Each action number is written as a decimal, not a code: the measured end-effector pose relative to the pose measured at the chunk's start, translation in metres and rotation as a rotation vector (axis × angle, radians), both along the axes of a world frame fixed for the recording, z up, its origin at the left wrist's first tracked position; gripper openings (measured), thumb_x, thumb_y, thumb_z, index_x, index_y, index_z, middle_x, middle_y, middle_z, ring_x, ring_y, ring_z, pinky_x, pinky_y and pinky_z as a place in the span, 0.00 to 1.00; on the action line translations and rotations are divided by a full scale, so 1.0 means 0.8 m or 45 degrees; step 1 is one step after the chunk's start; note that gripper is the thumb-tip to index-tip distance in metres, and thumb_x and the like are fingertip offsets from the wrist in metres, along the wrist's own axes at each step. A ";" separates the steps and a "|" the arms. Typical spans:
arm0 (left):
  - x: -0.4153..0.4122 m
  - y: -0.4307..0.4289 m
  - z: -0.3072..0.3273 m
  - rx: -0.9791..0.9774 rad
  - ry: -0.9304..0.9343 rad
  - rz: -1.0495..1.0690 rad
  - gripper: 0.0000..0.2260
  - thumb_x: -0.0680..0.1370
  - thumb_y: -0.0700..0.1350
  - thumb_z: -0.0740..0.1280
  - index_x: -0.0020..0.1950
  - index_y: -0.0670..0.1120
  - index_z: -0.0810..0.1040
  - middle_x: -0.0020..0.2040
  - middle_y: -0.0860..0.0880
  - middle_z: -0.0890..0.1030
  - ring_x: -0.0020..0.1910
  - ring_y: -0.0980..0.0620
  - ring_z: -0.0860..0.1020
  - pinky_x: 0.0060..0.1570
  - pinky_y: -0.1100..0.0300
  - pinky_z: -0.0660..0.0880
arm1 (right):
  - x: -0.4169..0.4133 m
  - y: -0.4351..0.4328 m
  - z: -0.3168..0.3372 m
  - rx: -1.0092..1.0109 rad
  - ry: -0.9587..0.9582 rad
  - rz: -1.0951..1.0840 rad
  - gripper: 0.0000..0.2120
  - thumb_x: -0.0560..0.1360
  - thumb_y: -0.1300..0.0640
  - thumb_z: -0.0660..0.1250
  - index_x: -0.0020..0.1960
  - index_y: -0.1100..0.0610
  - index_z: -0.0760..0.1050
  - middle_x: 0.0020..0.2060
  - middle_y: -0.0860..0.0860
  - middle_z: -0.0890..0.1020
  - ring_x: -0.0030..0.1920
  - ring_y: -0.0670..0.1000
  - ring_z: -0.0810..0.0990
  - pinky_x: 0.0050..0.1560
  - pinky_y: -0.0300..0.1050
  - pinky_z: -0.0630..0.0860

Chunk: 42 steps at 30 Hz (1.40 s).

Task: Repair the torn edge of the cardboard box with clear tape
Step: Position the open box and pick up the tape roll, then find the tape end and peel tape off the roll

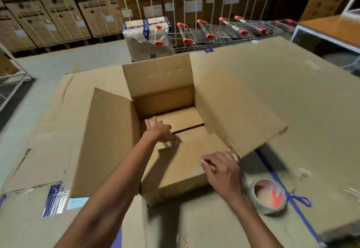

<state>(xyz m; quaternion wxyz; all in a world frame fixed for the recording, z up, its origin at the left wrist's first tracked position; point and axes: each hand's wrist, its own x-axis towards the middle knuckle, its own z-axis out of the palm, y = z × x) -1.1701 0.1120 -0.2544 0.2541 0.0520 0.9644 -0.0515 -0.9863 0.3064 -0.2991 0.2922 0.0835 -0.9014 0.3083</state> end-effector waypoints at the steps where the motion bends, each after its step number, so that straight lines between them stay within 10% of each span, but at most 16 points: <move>1: 0.027 0.021 0.008 0.001 0.015 -0.060 0.29 0.83 0.65 0.56 0.79 0.52 0.67 0.82 0.38 0.58 0.83 0.35 0.47 0.77 0.30 0.43 | 0.014 0.004 -0.001 -0.005 0.010 0.061 0.03 0.77 0.56 0.73 0.46 0.55 0.85 0.41 0.47 0.85 0.42 0.50 0.79 0.46 0.46 0.75; 5: 0.146 0.088 0.026 0.393 0.565 -0.276 0.21 0.82 0.55 0.59 0.73 0.51 0.75 0.75 0.43 0.72 0.77 0.39 0.63 0.74 0.39 0.59 | 0.089 0.042 -0.010 -0.042 0.085 0.218 0.02 0.75 0.61 0.76 0.46 0.60 0.86 0.43 0.51 0.86 0.46 0.53 0.83 0.54 0.49 0.78; 8: 0.235 0.114 0.012 1.001 0.938 -0.603 0.17 0.71 0.48 0.60 0.54 0.46 0.83 0.50 0.44 0.82 0.50 0.42 0.76 0.50 0.48 0.69 | 0.123 0.094 -0.022 0.007 -0.050 -0.052 0.10 0.75 0.52 0.74 0.52 0.57 0.85 0.49 0.50 0.85 0.51 0.52 0.80 0.55 0.55 0.77; 11: 0.312 0.115 -0.032 1.221 0.716 -1.013 0.13 0.65 0.44 0.61 0.43 0.45 0.82 0.39 0.45 0.77 0.40 0.45 0.72 0.42 0.54 0.65 | 0.133 0.130 -0.026 0.058 -0.603 -0.534 0.42 0.64 0.28 0.74 0.72 0.48 0.72 0.70 0.52 0.71 0.69 0.58 0.68 0.68 0.60 0.67; 14: 0.343 0.113 -0.077 1.264 0.197 -0.733 0.17 0.68 0.42 0.60 0.50 0.47 0.85 0.42 0.47 0.84 0.44 0.46 0.76 0.46 0.56 0.71 | 0.137 0.135 -0.029 0.020 -1.086 -0.680 0.64 0.54 0.27 0.79 0.80 0.43 0.51 0.76 0.56 0.58 0.76 0.62 0.58 0.72 0.63 0.61; 19: 0.322 0.129 -0.083 1.437 -0.303 0.149 0.17 0.78 0.34 0.64 0.66 0.45 0.78 0.54 0.47 0.84 0.46 0.60 0.80 0.48 0.63 0.76 | 0.143 0.131 -0.041 -0.212 -0.941 -0.650 0.55 0.59 0.49 0.85 0.79 0.44 0.58 0.70 0.56 0.69 0.68 0.62 0.72 0.63 0.56 0.74; 24: 0.292 0.141 -0.051 1.821 -0.503 0.421 0.22 0.84 0.54 0.65 0.77 0.50 0.69 0.69 0.54 0.75 0.65 0.59 0.75 0.63 0.67 0.72 | 0.175 0.141 -0.002 -0.724 -0.941 -0.108 0.48 0.57 0.55 0.88 0.69 0.34 0.69 0.66 0.39 0.75 0.64 0.44 0.76 0.55 0.34 0.75; 30: 0.283 0.138 -0.031 1.854 -0.591 0.122 0.21 0.85 0.55 0.59 0.72 0.45 0.77 0.68 0.47 0.81 0.69 0.47 0.77 0.70 0.49 0.72 | 0.181 0.141 0.019 -0.974 -0.950 0.151 0.50 0.57 0.58 0.88 0.72 0.37 0.69 0.67 0.46 0.77 0.64 0.50 0.79 0.55 0.43 0.81; 42: 0.330 0.122 -0.028 1.437 0.373 -0.553 0.26 0.86 0.53 0.60 0.82 0.44 0.64 0.81 0.48 0.66 0.80 0.54 0.63 0.79 0.54 0.63 | 0.162 0.133 0.025 -1.157 -0.845 0.176 0.49 0.58 0.62 0.87 0.72 0.39 0.72 0.66 0.52 0.79 0.64 0.56 0.81 0.57 0.50 0.82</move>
